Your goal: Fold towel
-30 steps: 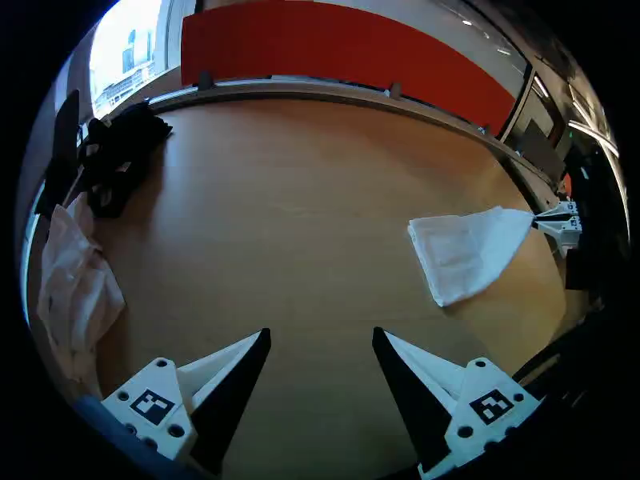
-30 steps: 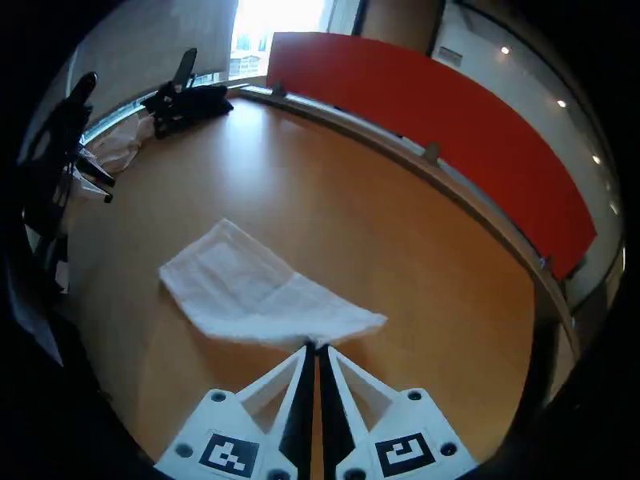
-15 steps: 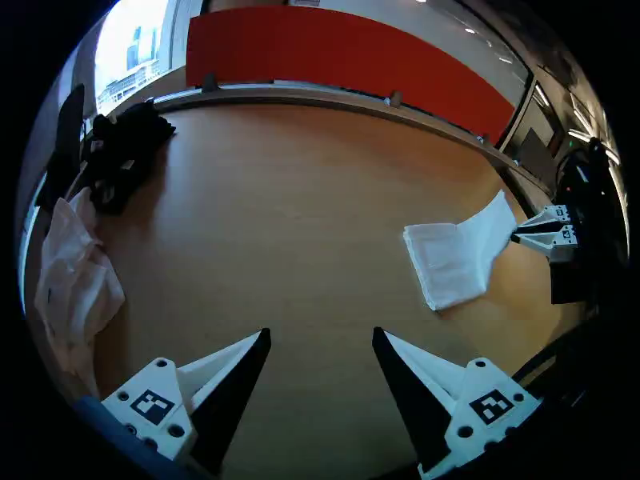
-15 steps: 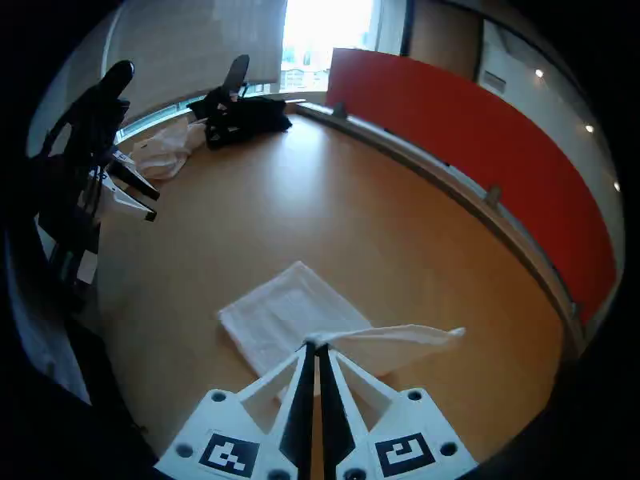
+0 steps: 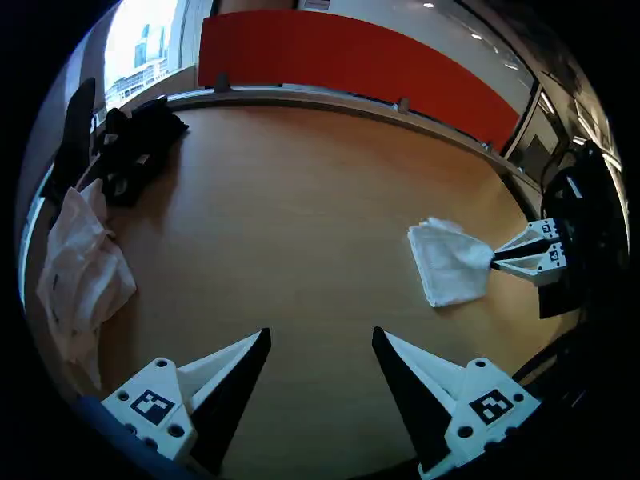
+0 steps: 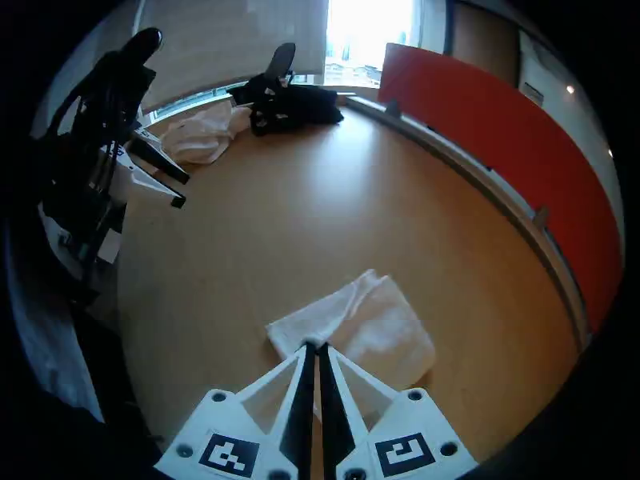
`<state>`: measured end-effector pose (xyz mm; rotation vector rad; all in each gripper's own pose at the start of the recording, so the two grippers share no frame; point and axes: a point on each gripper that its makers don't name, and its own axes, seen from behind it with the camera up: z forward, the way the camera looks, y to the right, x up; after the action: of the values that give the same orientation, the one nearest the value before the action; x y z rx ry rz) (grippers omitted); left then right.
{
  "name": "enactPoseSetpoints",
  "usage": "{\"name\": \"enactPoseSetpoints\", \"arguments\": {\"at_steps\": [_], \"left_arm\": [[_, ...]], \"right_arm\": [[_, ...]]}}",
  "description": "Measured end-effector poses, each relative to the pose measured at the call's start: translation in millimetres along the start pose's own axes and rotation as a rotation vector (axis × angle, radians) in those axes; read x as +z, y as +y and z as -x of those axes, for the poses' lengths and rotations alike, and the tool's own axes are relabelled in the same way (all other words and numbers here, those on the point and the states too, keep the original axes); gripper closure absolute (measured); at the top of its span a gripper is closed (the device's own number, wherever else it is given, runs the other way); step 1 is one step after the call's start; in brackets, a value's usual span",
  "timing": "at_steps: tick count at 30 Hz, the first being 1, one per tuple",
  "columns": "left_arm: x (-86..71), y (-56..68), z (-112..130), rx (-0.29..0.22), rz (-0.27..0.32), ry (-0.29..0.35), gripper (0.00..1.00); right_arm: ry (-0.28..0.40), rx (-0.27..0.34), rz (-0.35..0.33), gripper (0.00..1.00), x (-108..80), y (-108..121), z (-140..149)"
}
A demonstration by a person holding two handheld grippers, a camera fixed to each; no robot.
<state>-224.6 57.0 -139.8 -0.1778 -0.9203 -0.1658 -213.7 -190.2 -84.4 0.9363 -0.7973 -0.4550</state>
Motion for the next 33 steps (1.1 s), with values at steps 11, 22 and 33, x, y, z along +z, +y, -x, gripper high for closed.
{"name": "enactPoseSetpoints", "arguments": {"at_steps": [11,22,33], "left_arm": [[-0.2,1.6,3,0.0,0.002,-0.002,0.06],[-2.7,0.6,2,0.007,-0.007,0.0,0.06],[-2.5,2.2,-2,0.014,-0.009,0.001,0.06]], "right_arm": [[0.009,0.044,-0.002,0.88,4.2,5,-1],[0.007,0.074,0.008,0.3,-1.3,8,10],[-0.077,0.116,0.035,0.21,-6.5,12,64]]}}
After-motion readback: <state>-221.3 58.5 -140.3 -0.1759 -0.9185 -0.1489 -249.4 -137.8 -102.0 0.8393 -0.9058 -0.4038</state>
